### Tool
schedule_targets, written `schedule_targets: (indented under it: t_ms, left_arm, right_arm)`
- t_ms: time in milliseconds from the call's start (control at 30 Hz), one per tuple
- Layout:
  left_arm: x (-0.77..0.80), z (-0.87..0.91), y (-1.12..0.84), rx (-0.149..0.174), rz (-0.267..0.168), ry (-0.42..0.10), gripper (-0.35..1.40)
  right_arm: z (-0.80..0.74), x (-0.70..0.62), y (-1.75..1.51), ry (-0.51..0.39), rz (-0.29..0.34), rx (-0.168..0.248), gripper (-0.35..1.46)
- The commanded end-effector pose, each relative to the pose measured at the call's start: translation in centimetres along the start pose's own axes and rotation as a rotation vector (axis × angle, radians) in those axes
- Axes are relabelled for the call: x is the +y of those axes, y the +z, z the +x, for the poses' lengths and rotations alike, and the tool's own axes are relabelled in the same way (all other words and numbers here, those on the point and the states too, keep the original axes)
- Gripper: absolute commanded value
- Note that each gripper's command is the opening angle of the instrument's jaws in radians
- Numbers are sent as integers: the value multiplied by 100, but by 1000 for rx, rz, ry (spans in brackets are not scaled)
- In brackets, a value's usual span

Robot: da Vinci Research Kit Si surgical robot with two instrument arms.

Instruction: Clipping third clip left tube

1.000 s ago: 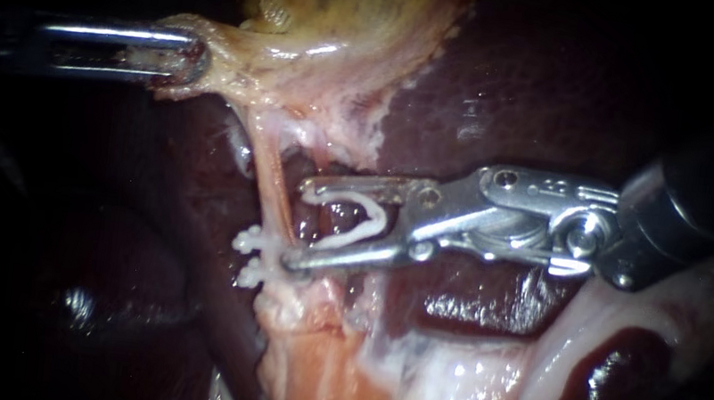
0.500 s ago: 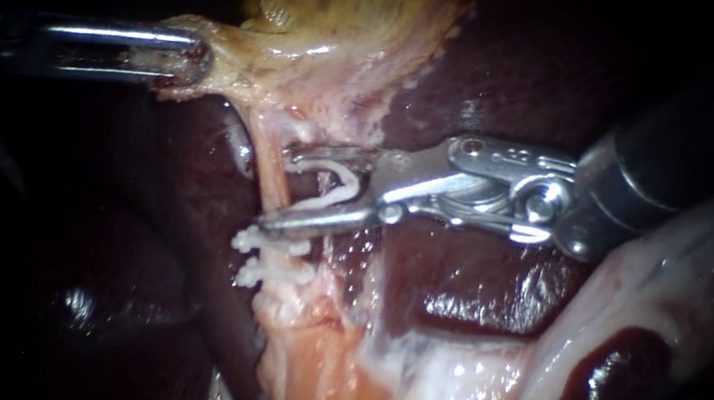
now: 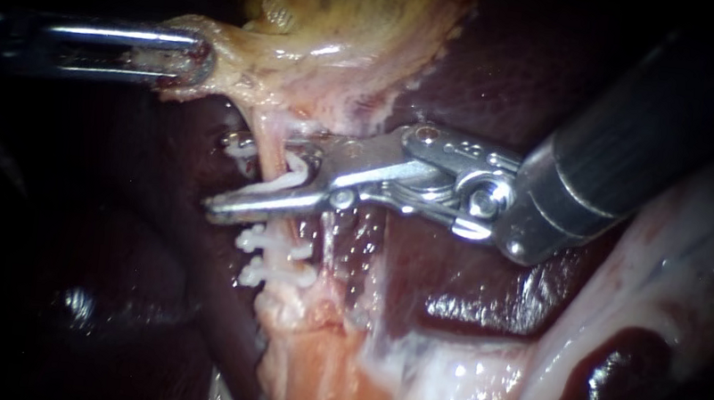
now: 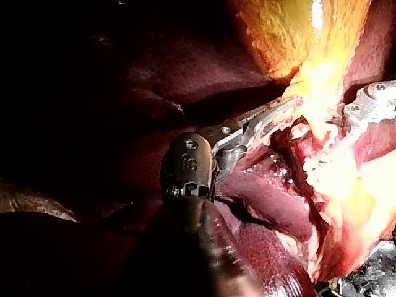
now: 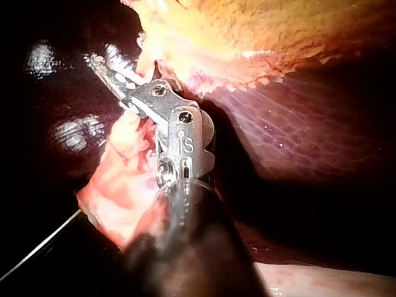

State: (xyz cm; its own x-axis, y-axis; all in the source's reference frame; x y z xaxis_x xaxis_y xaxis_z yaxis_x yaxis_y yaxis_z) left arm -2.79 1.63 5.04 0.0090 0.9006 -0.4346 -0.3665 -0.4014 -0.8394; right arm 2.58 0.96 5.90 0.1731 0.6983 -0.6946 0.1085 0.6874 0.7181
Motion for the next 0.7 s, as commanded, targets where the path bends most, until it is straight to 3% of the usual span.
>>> schedule_targets:
  t_ms: [33, 300, 467, 700]
  left_arm:
    - [0, 0, 0, 0, 1, 0, -35]
    - [0, 0, 0, 0, 1, 0, -35]
    - [0, 0, 0, 0, 1, 0, -35]
    - [0, 0, 0, 0, 0, 0, -35]
  right_arm:
    - [5, -4, -1, 1, 3, 3, 50]
    - [32, -24, -5, 13, 17, 25, 48]
    - [31, -27, -11, 13, 21, 24, 41]
    - [31, -30, -22, 14, 30, 23, 18]
